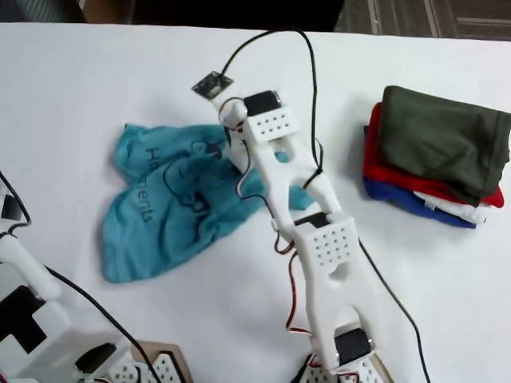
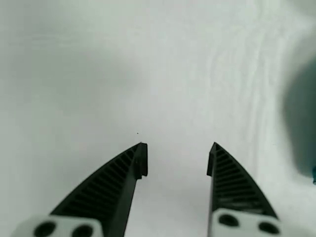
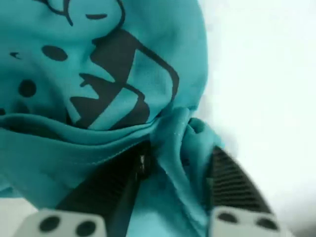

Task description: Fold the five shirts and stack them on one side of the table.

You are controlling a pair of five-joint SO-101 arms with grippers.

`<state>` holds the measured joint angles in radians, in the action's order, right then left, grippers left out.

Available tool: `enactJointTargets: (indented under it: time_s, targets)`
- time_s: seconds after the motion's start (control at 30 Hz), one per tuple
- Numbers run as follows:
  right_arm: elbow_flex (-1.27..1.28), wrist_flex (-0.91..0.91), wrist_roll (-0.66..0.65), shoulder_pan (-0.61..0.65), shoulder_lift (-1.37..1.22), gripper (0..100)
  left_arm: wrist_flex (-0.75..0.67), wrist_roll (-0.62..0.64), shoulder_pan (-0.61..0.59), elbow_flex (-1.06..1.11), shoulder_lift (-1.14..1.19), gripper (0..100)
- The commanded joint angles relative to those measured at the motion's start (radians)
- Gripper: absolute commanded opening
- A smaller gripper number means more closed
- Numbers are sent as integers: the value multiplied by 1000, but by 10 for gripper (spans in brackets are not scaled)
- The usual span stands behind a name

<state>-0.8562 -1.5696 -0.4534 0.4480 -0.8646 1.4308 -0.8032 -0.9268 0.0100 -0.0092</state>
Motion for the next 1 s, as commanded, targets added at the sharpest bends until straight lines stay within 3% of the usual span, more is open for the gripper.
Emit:
enactJointTargets:
  time_s: [0.0, 0.23, 0.43, 0.53, 0.67, 0.77, 0.83, 0.97]
  targets:
    - [-58, -76, 12, 5, 107, 34, -15, -6, 9, -2, -49, 219]
    - [54, -139, 43, 4, 311, 21, -15, -6, 9, -2, -49, 219]
    - [450, -127, 37, 2, 608, 22, -15, -6, 9, -2, -49, 219]
    - [723, -12, 37, -24, 782, 22, -15, -6, 9, -2, -48, 219]
    - [1077, 271, 34, -30, 918, 21, -15, -6, 31, -2, -48, 219]
    - [1180, 394, -8, -27, 920, 29, -14, -5, 51, -2, -48, 218]
    - [1172, 389, -23, -28, 911, 84, -14, -3, 58, -1, -48, 218]
    - [1102, 294, -28, -39, 915, 326, -14, -5, 63, -1, -48, 218]
